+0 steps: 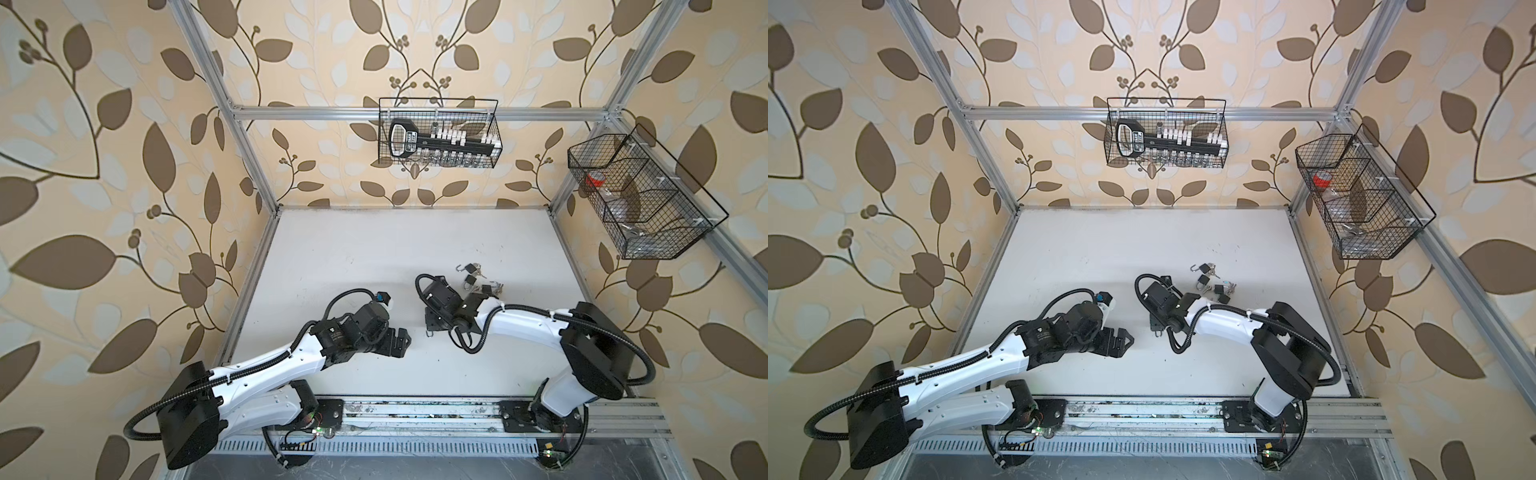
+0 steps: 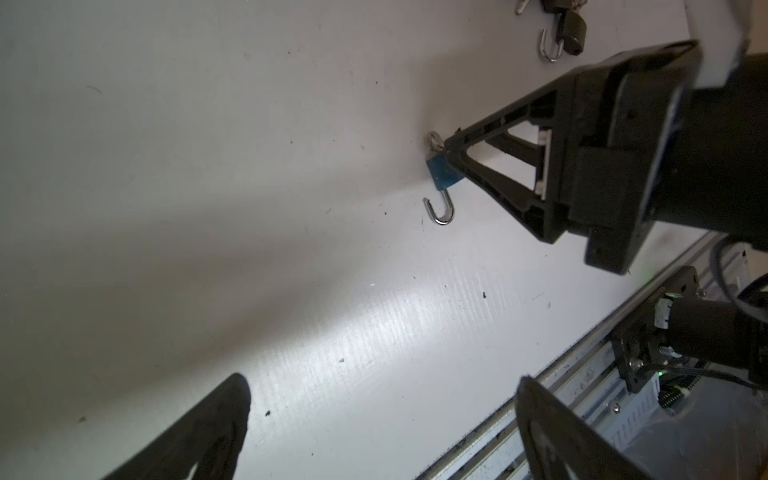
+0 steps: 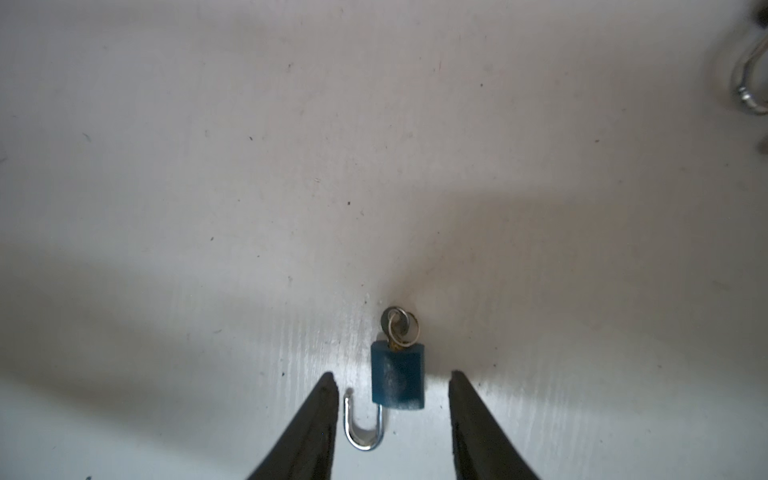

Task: Lock with the key

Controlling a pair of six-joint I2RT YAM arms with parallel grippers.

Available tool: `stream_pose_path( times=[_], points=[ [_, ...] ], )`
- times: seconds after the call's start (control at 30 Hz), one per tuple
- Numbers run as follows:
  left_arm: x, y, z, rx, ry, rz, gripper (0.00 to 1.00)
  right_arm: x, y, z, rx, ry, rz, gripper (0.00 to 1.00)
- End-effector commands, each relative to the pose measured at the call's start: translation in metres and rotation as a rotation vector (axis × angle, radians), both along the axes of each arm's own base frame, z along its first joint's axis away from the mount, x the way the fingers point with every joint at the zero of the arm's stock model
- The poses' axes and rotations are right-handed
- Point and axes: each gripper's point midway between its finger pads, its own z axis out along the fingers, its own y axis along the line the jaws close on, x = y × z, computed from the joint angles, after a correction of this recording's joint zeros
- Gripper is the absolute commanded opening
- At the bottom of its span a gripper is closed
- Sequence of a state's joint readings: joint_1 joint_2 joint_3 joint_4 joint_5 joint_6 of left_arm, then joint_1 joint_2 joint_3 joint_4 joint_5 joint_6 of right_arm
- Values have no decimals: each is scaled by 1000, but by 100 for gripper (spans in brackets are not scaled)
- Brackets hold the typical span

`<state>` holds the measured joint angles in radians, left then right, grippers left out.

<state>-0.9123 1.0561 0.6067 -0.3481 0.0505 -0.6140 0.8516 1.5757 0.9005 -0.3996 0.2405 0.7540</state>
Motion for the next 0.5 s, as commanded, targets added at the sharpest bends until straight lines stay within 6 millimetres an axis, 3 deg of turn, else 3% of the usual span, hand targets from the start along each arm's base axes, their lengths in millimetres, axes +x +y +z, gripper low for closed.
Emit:
stream_pose_path(
  times=[0.0, 0.13, 0.47],
  points=[
    [-1, -17, 9, -40, -29, -18, 98, -13, -20, -10, -54, 18, 16, 42],
    [-4, -25, 6, -50, -29, -21, 98, -23, -29, -21, -80, 51, 26, 41],
    [10, 0, 0, -29, -12, 172, 98, -25, -27, -34, -122, 85, 66, 41]
  ],
)
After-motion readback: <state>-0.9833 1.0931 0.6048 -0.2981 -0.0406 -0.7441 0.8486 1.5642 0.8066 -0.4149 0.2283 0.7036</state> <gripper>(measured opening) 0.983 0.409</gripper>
